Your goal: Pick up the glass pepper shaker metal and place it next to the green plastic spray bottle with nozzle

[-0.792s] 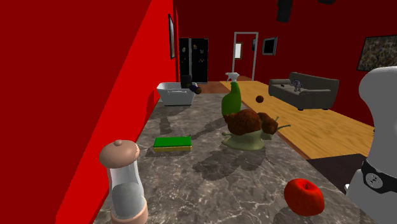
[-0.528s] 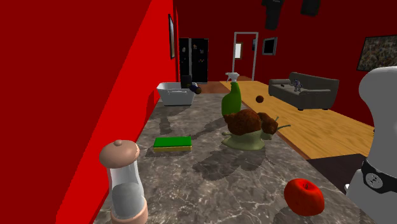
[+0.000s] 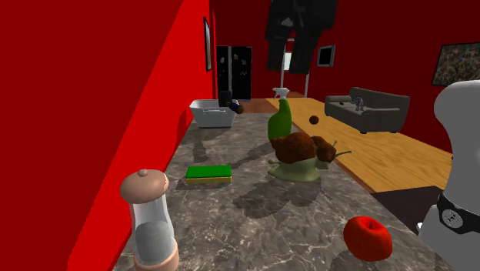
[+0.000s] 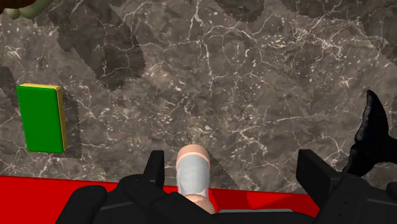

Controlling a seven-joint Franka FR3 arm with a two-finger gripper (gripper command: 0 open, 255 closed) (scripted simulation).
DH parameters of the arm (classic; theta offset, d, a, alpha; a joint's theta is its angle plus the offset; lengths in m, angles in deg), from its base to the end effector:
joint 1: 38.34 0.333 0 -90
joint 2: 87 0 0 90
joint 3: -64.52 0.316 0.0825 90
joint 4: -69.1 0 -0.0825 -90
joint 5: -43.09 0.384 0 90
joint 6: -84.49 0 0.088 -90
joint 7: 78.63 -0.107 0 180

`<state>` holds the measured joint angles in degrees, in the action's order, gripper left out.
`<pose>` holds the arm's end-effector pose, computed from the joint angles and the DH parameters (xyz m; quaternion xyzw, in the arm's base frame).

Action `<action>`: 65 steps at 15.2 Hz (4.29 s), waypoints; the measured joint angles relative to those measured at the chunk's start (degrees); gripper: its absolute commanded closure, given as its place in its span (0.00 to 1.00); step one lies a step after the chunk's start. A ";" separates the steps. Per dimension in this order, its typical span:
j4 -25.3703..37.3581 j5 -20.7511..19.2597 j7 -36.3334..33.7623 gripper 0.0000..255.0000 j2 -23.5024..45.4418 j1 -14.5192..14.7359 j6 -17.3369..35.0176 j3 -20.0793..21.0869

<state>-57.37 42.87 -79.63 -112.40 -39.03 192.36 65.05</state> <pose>0.4317 -0.0010 0.5652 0.9982 -0.0100 0.0593 0.0034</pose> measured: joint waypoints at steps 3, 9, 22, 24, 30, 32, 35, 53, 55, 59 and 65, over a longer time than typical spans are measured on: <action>2.51 -1.79 -1.27 0.00 6.56 -0.26 3.56 0.97; 9.27 -6.27 -4.33 0.00 19.56 -0.66 8.69 2.39; 21.67 -13.43 -8.33 0.00 38.74 -0.49 13.57 2.14; 20.95 -13.67 -8.48 0.00 39.64 -0.64 15.20 1.99; 20.43 -13.78 -8.61 0.00 39.92 -0.69 16.03 1.93; 20.42 -13.79 -8.61 1.00 39.92 -0.69 16.04 1.93; 20.43 -13.79 -8.61 1.00 39.92 -0.69 16.03 1.93; 24.55 -12.78 -7.05 1.00 37.18 -0.64 9.31 2.19; 25.84 -12.65 -6.78 1.00 37.05 -0.60 7.91 2.23; 27.95 -12.33 -6.13 1.00 36.34 -0.61 5.15 2.28; 31.89 -11.97 -5.26 1.00 35.86 -0.54 0.80 2.35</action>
<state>-25.48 30.90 -84.89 -76.54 -39.57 193.16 67.40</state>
